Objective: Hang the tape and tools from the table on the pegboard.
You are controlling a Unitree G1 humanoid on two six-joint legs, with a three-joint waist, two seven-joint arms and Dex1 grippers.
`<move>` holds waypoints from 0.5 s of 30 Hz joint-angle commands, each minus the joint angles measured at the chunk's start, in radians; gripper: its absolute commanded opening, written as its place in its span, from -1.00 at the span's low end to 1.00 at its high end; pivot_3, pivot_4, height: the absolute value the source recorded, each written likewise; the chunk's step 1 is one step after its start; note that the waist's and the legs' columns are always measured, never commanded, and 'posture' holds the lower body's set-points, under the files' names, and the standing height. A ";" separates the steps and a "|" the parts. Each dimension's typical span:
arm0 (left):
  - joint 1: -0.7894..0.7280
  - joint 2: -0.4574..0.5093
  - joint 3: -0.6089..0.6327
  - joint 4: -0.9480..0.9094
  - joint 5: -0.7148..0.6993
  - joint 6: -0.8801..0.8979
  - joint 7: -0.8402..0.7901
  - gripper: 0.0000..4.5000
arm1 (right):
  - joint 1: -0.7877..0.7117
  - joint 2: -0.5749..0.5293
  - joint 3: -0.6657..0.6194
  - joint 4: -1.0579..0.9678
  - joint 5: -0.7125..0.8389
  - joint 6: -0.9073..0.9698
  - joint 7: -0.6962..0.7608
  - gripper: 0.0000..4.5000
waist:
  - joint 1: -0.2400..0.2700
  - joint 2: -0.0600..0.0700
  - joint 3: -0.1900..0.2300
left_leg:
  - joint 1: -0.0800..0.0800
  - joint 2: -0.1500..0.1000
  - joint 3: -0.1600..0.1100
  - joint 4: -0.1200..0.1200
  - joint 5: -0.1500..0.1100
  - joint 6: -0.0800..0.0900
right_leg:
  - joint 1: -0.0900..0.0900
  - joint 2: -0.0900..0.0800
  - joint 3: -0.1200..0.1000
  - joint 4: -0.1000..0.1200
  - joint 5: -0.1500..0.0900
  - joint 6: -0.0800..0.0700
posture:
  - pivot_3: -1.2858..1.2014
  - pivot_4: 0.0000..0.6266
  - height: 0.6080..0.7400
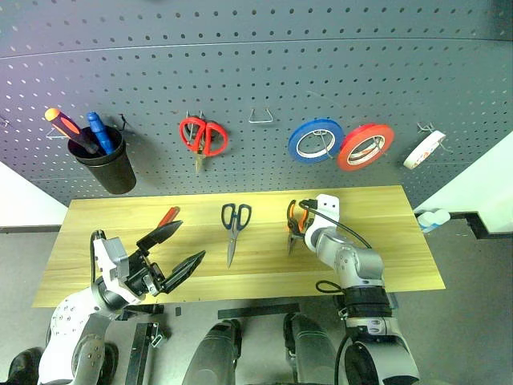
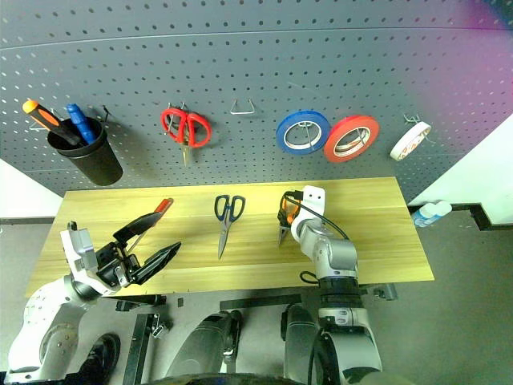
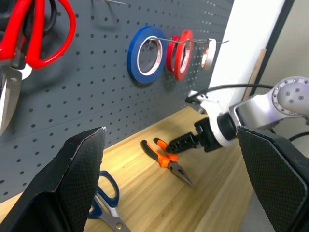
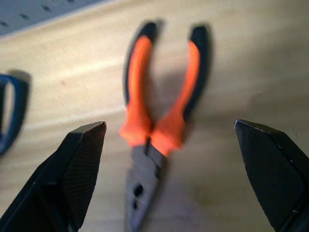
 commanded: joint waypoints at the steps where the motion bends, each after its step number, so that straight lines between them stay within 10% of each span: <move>1: 0.011 -0.001 0.003 -0.044 -0.005 -0.012 0.009 1.00 | -0.022 0.022 0.000 0.009 0.004 -0.009 0.009 0.97 | 0.001 0.000 0.000 | 0.000 0.000 0.000 0.000 0.000 0.000 | 0.000 0.000 0.000 0.000 0.000 0.000 | 0.08 -0.18 1.00; 15: 0.019 0.009 -0.006 -0.091 -0.006 0.007 0.042 1.00 | -0.117 0.051 0.019 0.221 -0.081 -0.126 -0.021 0.97 | 0.000 0.001 0.001 | 0.000 0.000 0.000 -0.001 0.000 0.000 | 0.000 0.000 0.000 0.000 0.000 0.000 | 0.10 -0.15 1.00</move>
